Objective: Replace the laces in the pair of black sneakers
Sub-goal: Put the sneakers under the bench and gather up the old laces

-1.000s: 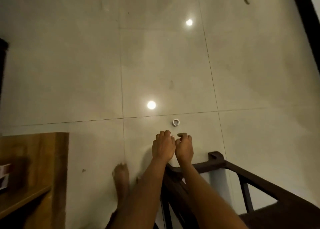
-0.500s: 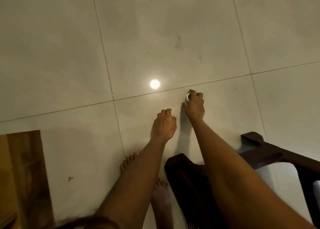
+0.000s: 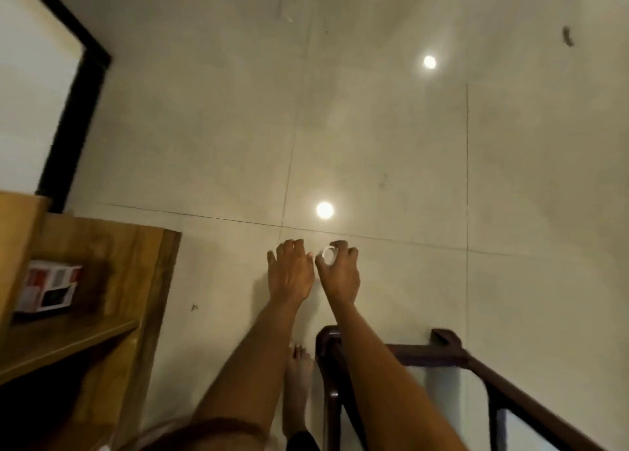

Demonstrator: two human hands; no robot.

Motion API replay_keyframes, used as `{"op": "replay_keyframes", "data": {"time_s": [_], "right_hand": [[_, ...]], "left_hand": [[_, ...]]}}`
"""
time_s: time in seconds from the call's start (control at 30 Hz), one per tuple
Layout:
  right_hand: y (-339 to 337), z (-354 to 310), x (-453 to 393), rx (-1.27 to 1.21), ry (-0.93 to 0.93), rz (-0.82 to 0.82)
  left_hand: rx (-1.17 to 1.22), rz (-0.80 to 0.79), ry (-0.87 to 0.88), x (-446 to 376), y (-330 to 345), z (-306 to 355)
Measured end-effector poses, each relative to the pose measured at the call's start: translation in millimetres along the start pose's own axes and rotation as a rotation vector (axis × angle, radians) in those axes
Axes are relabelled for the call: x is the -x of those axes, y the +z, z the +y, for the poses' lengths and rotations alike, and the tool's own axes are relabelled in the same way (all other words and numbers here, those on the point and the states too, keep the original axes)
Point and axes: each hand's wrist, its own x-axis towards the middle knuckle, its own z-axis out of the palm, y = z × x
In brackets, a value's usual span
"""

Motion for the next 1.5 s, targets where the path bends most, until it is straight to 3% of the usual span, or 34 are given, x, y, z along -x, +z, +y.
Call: {"op": "replay_keyframes", "data": {"time_s": [0.2,0.43,0.77,0.87,1.17,1.4,1.5], "right_hand": [[-42,-109,112,0.059,-0.200,-0.185],[-25,-190,242,0.156,-0.428,-0.340],[60,-224,452,0.321,-0.835,-0.621],[93,-228,514,0.350,-0.936,-0.715],[224,-240,640,0.518,-1.277,-0.967],[288,-243,659,0.799,-1.505,-0.860],[300,-239,662,0.893,-1.509,-0.858]], "left_hand": [[-0.076,0.065,-0.161,111,-114,-48],[0.029,0.180,-0.458,230,-168,-136],[0.363,0.479,-0.832,420,-161,-272],[0.424,0.443,-0.913,472,-150,-316],[0.474,0.538,-1.206,568,-83,-431],[0.555,0.564,-1.213,586,-47,-469],[0.542,0.542,-1.199,585,-39,-474]]}}
